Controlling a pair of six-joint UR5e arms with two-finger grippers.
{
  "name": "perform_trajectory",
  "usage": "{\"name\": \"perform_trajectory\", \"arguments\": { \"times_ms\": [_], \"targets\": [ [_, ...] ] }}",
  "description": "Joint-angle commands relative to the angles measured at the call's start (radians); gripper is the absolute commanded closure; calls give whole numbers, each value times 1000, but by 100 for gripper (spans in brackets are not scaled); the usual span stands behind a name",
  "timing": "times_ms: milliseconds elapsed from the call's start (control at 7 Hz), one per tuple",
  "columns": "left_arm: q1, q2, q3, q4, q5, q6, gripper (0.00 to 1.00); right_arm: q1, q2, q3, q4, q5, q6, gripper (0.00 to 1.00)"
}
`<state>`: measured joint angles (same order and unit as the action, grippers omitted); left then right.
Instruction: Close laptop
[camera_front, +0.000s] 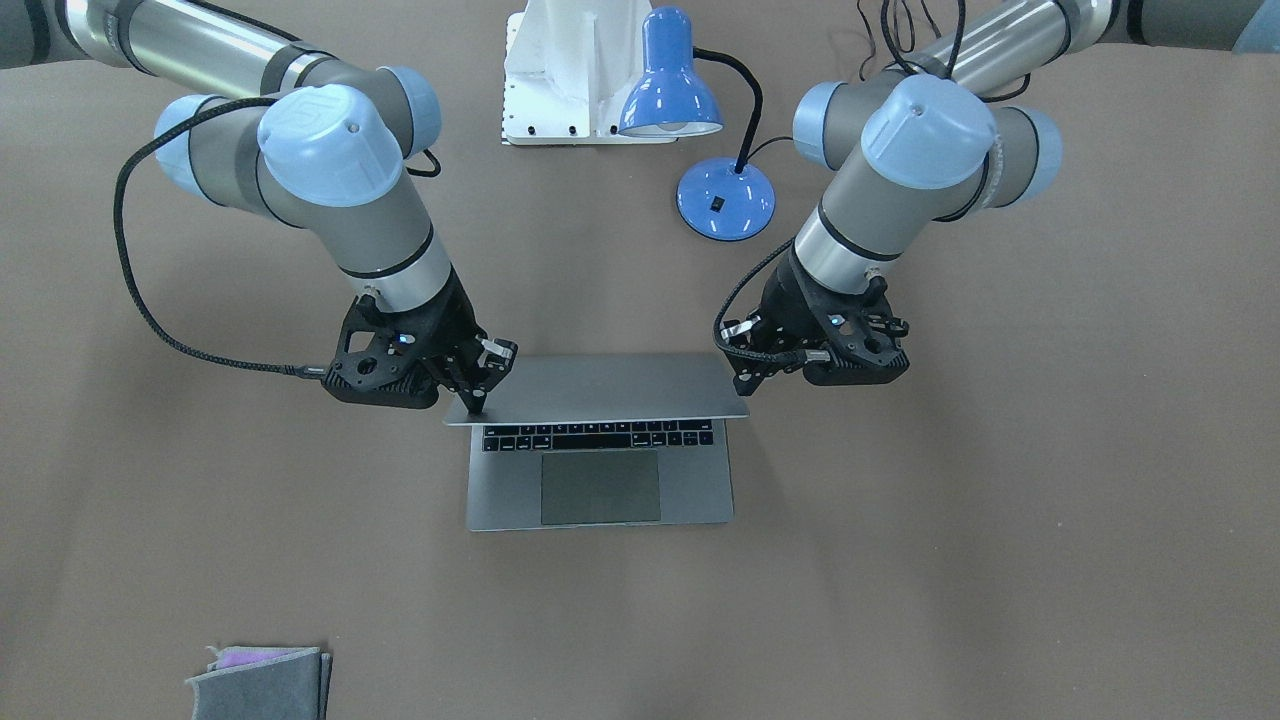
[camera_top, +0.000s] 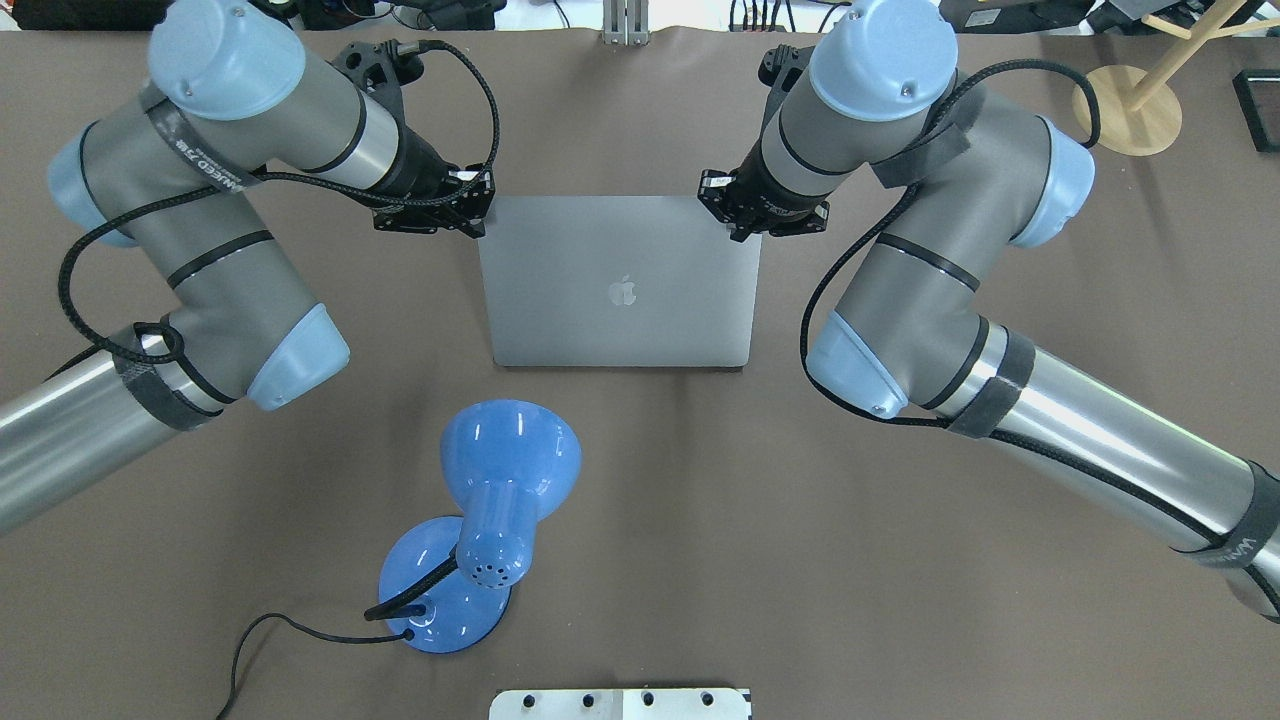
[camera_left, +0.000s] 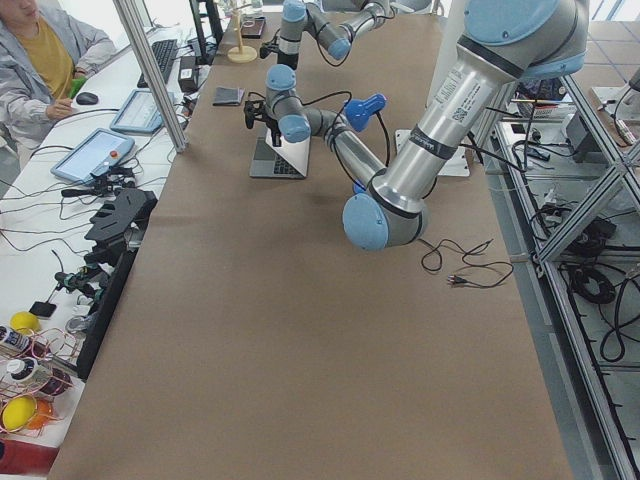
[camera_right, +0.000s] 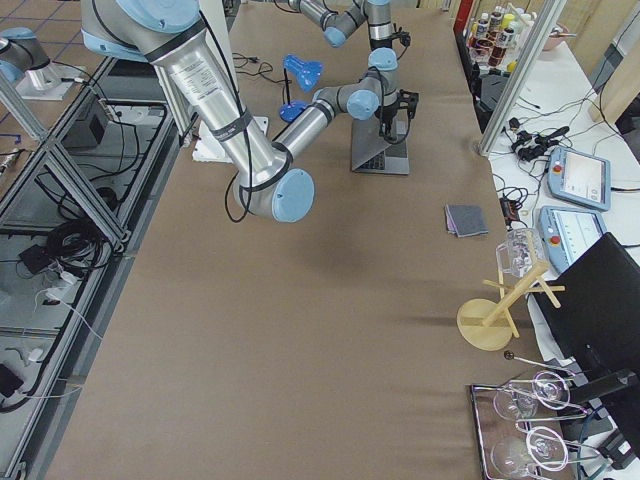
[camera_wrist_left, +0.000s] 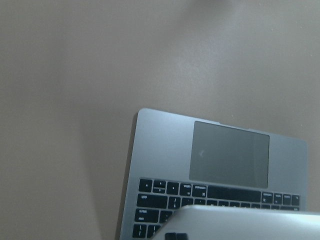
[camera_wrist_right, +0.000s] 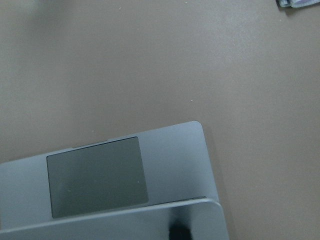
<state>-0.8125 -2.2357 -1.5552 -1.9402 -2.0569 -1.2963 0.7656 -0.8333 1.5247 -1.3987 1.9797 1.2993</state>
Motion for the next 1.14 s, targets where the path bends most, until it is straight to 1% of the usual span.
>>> {"name": "perform_trajectory", "arguments": {
  "times_ms": [0, 143, 286, 571, 857, 1000],
  "targets": [
    [-2, -50, 117, -69, 27, 3, 100, 6, 64, -119, 30, 8, -2, 100],
    [-2, -65, 186, -122, 32, 3, 100, 6, 72, -189, 100, 8, -2, 100],
    [-1, -90, 249, -164, 64, 3, 100, 8, 74, -242, 162, 19, -2, 100],
    [1, -137, 343, -175, 70, 35, 100, 9, 124, -320, 167, 25, -2, 100],
    [6, -162, 403, -177, 72, 41, 100, 8, 143, -378, 175, 30, -2, 100],
    [16, -166, 417, -177, 72, 45, 100, 8, 145, -399, 175, 39, -5, 100]
  ]
}}
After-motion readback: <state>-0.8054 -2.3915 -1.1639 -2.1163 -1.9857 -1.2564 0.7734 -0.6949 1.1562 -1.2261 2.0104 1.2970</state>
